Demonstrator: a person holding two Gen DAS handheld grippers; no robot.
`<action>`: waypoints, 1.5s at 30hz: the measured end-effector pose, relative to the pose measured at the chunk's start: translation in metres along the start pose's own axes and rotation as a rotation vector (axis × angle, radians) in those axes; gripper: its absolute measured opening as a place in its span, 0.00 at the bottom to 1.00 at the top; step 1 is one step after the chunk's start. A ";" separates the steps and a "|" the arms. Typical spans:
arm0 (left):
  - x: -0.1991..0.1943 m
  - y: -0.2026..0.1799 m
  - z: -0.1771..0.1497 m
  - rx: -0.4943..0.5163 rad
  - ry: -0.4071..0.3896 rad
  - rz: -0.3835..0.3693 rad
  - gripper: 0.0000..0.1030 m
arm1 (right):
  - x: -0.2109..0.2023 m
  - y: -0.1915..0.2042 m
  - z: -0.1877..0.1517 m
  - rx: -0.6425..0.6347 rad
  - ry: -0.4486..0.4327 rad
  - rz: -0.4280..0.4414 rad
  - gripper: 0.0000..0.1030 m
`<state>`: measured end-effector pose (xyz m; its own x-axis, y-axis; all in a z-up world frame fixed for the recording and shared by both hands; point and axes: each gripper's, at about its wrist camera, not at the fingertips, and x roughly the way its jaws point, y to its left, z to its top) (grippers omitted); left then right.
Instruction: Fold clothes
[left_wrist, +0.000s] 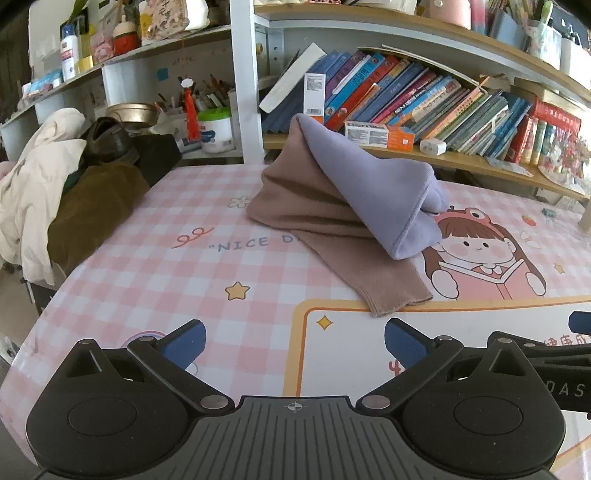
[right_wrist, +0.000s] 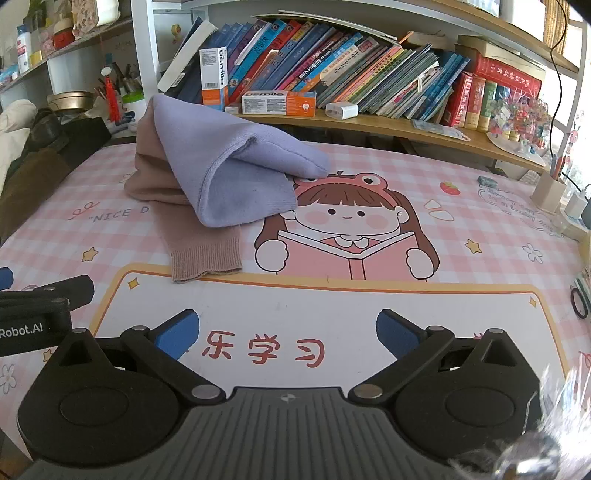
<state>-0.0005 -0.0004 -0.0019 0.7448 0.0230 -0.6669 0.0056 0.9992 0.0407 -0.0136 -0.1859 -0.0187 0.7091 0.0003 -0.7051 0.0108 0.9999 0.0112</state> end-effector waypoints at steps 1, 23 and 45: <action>0.001 -0.001 -0.002 -0.001 -0.004 -0.001 1.00 | 0.000 0.000 0.000 0.001 0.000 0.001 1.00; 0.013 -0.003 -0.014 -0.017 0.017 0.000 1.00 | 0.004 0.000 0.004 0.004 0.010 0.009 1.00; 0.016 -0.002 -0.019 -0.019 0.023 0.003 1.00 | 0.003 0.000 0.005 0.008 0.019 0.010 1.00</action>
<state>-0.0017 -0.0014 -0.0269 0.7290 0.0269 -0.6840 -0.0096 0.9995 0.0291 -0.0080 -0.1862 -0.0176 0.6960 0.0110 -0.7179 0.0093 0.9997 0.0244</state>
